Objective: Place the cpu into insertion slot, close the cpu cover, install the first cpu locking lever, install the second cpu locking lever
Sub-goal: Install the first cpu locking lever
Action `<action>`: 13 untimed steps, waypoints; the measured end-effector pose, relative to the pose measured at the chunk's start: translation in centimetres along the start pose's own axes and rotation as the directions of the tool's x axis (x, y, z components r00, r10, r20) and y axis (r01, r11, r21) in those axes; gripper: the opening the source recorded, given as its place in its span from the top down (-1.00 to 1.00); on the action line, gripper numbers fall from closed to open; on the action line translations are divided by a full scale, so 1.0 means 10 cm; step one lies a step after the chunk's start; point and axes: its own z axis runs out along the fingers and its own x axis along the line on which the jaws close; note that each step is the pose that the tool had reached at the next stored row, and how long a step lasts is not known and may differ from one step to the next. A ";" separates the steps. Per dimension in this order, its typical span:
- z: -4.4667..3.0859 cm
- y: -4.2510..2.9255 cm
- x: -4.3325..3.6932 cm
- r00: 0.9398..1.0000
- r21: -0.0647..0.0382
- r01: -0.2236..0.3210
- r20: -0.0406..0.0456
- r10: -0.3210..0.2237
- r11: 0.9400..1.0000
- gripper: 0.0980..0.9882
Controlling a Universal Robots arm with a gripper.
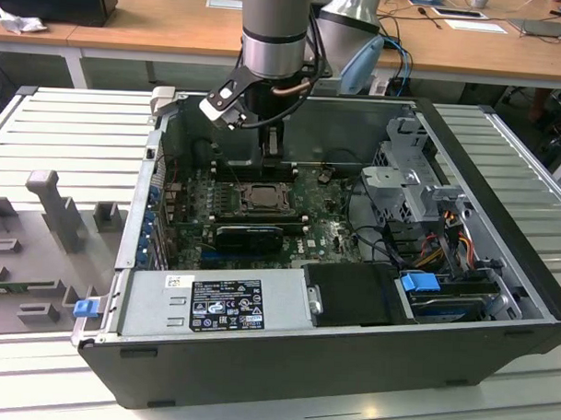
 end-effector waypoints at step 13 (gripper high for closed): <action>-0.107 0.005 0.002 0.997 0.001 0.077 -0.003 -0.077 0.997 0.98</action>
